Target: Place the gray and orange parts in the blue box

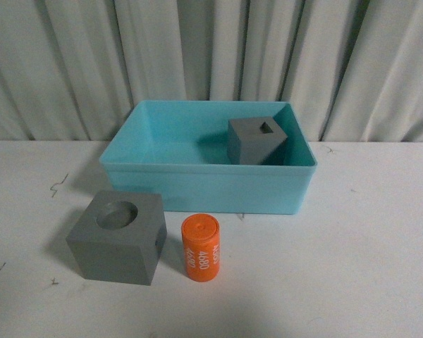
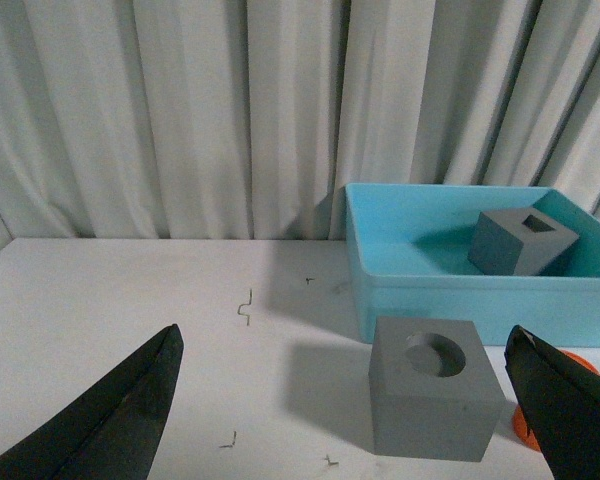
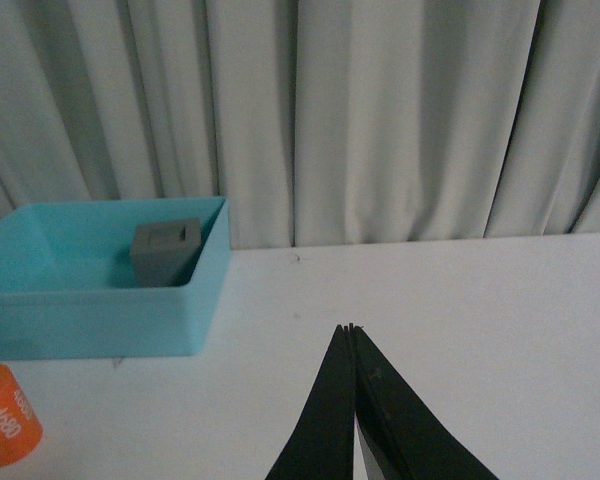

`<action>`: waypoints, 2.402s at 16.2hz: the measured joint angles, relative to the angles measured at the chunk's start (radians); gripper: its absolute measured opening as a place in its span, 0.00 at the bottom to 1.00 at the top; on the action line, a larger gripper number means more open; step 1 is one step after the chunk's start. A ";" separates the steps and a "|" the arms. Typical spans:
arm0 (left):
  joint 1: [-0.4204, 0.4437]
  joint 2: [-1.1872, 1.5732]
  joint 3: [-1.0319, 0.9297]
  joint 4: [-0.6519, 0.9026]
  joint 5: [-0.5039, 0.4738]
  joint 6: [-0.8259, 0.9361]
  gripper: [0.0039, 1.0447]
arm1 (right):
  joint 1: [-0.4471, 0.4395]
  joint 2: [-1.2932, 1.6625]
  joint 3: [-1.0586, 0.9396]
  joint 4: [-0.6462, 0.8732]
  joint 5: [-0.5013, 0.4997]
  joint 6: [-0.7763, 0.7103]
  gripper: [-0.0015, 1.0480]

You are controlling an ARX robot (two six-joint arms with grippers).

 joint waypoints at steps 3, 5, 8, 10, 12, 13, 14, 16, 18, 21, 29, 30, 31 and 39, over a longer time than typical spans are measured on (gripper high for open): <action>0.000 0.000 0.000 0.000 0.000 0.000 0.94 | 0.000 0.000 -0.002 -0.010 -0.001 0.000 0.02; 0.000 0.000 0.000 0.000 -0.001 0.000 0.94 | 0.000 0.000 -0.003 -0.009 -0.001 0.000 0.16; 0.000 0.000 0.000 0.000 -0.001 0.000 0.94 | 0.000 0.000 -0.003 -0.009 -0.001 0.000 0.51; 0.000 0.000 0.000 0.000 -0.001 0.000 0.94 | 0.000 0.000 -0.003 -0.009 -0.001 0.000 0.69; 0.000 0.000 0.000 0.000 -0.001 0.000 0.94 | 0.000 0.000 -0.002 -0.009 -0.001 0.000 0.93; 0.000 0.000 0.000 0.000 -0.001 0.000 0.94 | 0.000 0.000 -0.003 -0.009 -0.001 0.000 0.94; 0.000 0.000 0.000 0.000 -0.001 0.000 0.94 | 0.000 0.000 -0.003 -0.009 -0.001 0.000 0.94; 0.000 0.000 0.000 0.000 -0.001 0.000 0.94 | 0.000 0.000 -0.003 -0.009 -0.001 0.000 0.94; 0.000 0.000 0.000 0.000 -0.001 0.000 0.94 | 0.000 0.000 -0.003 -0.009 -0.001 0.000 0.94; 0.000 0.000 0.000 0.000 -0.001 0.000 0.94 | 0.000 0.000 -0.003 -0.009 -0.001 0.000 0.94; -0.286 0.989 0.531 -0.059 -0.028 -0.183 0.94 | 0.000 0.000 -0.003 -0.009 -0.001 0.000 0.94; -0.337 1.072 0.577 0.008 -0.079 -0.181 0.94 | 0.000 0.000 -0.003 -0.009 -0.001 0.000 0.94; -0.376 1.153 0.615 0.063 -0.123 -0.172 0.94 | 0.000 0.000 -0.002 -0.008 -0.001 0.000 0.94; -0.336 1.679 0.755 0.290 -0.249 0.022 0.94 | 0.000 0.000 -0.003 -0.009 -0.002 0.000 0.94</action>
